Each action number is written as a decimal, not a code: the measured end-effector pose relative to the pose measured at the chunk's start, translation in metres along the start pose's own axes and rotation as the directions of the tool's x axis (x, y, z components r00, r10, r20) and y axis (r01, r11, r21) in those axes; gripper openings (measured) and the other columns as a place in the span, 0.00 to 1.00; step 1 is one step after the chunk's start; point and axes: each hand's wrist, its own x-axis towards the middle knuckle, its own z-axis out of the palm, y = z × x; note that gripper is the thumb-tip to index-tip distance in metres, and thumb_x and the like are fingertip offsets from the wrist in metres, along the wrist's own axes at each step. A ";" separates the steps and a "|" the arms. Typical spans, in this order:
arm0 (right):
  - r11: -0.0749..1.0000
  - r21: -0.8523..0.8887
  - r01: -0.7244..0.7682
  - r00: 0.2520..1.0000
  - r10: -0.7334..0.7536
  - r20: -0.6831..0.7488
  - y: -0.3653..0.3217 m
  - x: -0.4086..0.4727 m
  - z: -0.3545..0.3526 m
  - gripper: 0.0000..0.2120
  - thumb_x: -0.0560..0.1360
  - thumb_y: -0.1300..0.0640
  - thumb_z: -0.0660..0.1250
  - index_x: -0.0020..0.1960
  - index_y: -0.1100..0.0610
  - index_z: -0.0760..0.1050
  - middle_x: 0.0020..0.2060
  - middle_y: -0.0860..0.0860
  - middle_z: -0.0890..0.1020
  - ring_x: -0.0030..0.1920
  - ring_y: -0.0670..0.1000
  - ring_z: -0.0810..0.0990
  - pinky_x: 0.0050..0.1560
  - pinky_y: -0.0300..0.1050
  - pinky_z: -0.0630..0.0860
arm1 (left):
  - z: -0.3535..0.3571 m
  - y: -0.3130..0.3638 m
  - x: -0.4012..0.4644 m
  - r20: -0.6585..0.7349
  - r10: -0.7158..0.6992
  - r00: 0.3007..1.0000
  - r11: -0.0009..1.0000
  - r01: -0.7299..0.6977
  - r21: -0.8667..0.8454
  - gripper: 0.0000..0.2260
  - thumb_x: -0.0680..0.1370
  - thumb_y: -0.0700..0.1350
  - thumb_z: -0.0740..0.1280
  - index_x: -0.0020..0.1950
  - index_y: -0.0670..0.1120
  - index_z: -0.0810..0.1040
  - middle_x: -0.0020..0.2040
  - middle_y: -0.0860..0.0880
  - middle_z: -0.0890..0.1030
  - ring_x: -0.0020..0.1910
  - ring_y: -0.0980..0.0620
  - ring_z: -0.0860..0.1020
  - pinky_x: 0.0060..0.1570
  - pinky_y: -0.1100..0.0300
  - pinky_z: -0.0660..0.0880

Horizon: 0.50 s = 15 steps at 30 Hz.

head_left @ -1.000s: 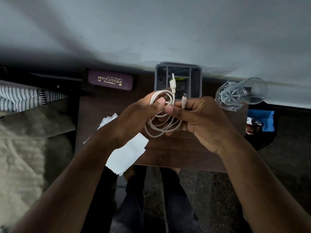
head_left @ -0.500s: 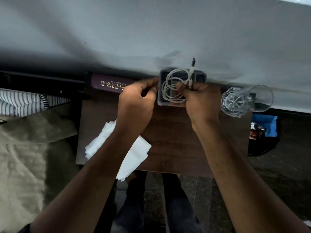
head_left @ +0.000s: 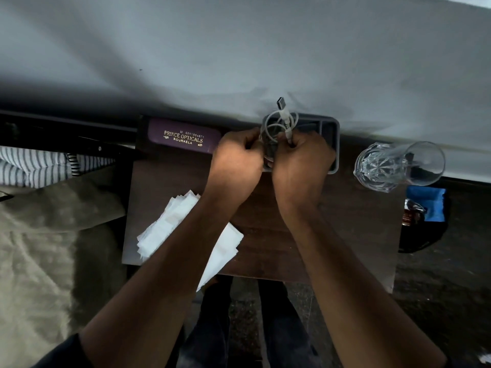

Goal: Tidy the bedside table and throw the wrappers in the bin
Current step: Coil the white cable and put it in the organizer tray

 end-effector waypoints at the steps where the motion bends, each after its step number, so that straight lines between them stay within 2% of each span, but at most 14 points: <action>1: 1.000 -0.001 0.002 1.000 -0.003 -0.019 0.002 0.000 -0.001 0.09 0.72 0.63 0.68 0.33 0.63 0.80 0.30 0.61 0.80 0.32 0.59 0.76 0.36 0.37 0.52 | 0.000 0.000 0.000 -0.001 -0.014 1.000 1.000 0.014 -0.023 0.13 0.78 0.39 0.63 0.51 0.49 0.86 0.43 0.53 0.88 0.43 0.58 0.83 0.46 0.62 0.77; 3: 1.000 0.007 0.026 0.999 -0.026 -0.031 0.003 -0.002 -0.003 0.09 0.72 0.64 0.68 0.33 0.64 0.80 0.30 0.61 0.79 0.31 0.55 0.72 0.36 0.36 0.52 | -0.002 0.002 -0.002 0.014 -0.044 0.999 0.997 0.045 -0.068 0.15 0.79 0.38 0.63 0.46 0.56 0.85 0.39 0.62 0.86 0.43 0.62 0.82 0.49 0.65 0.78; 5: 0.999 0.015 0.046 0.999 -0.046 -0.022 0.003 -0.002 -0.004 0.09 0.72 0.64 0.67 0.34 0.64 0.80 0.29 0.60 0.78 0.31 0.52 0.70 0.36 0.35 0.53 | -0.002 0.004 -0.002 0.041 -0.066 0.997 0.989 0.071 -0.127 0.20 0.79 0.37 0.63 0.38 0.59 0.85 0.35 0.63 0.85 0.42 0.63 0.83 0.47 0.66 0.80; 7: 0.999 0.018 0.034 0.999 -0.033 -0.023 0.002 0.000 -0.004 0.10 0.72 0.64 0.68 0.33 0.64 0.79 0.28 0.60 0.78 0.30 0.53 0.71 0.32 0.35 0.55 | 0.000 0.006 -0.003 0.053 -0.084 0.995 0.976 0.092 -0.195 0.22 0.80 0.34 0.61 0.39 0.60 0.83 0.33 0.62 0.84 0.37 0.65 0.83 0.40 0.71 0.77; 10: 1.000 0.017 0.022 0.996 -0.021 -0.091 -0.002 0.004 -0.013 0.10 0.71 0.65 0.70 0.31 0.65 0.79 0.26 0.59 0.76 0.28 0.50 0.66 0.32 0.23 0.62 | 0.002 0.006 -0.003 0.020 -0.083 0.996 0.962 0.085 -0.258 0.21 0.80 0.33 0.62 0.40 0.58 0.82 0.33 0.63 0.85 0.37 0.67 0.82 0.42 0.71 0.76; 13: 0.999 0.028 0.032 0.994 -0.029 -0.109 -0.004 0.003 -0.022 0.10 0.71 0.65 0.71 0.31 0.65 0.80 0.24 0.56 0.75 0.27 0.50 0.68 0.30 0.23 0.61 | 0.001 0.003 0.001 -0.035 -0.089 0.995 0.948 0.073 -0.309 0.19 0.79 0.34 0.62 0.41 0.55 0.85 0.37 0.58 0.87 0.42 0.61 0.84 0.46 0.67 0.78; 15: 0.998 0.051 0.032 0.997 -0.029 -0.074 -0.002 0.003 -0.021 0.10 0.72 0.64 0.70 0.32 0.64 0.80 0.26 0.54 0.76 0.28 0.50 0.72 0.30 0.25 0.62 | 0.002 0.003 0.002 0.010 -0.089 0.996 0.934 0.087 -0.347 0.17 0.79 0.35 0.62 0.45 0.51 0.86 0.44 0.51 0.88 0.49 0.53 0.86 0.53 0.58 0.80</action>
